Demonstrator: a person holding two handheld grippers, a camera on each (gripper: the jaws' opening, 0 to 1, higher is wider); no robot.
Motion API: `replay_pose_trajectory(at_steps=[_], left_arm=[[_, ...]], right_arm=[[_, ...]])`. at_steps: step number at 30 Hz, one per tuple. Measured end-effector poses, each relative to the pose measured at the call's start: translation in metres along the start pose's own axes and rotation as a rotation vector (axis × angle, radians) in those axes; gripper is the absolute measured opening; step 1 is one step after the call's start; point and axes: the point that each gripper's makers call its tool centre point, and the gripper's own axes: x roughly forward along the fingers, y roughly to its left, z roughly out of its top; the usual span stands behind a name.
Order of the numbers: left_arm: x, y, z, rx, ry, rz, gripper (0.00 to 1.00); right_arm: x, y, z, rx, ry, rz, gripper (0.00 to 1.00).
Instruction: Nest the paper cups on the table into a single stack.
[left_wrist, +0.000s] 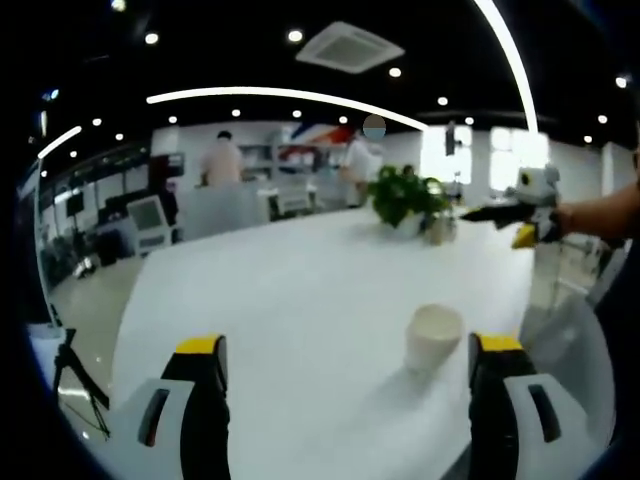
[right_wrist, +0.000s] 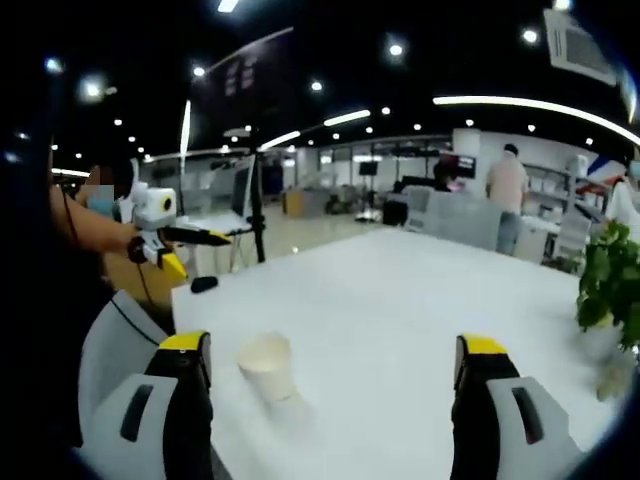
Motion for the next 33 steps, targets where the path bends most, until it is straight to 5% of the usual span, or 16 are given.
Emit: replay_pose_trajectory(at_steps=[33], left_arm=[[0.013, -0.016, -0.013, 0.049, 0.027, -0.046, 0.99]], right_arm=[[0.002, 0.009, -0.038, -0.046, 0.042, -0.020, 1.00]])
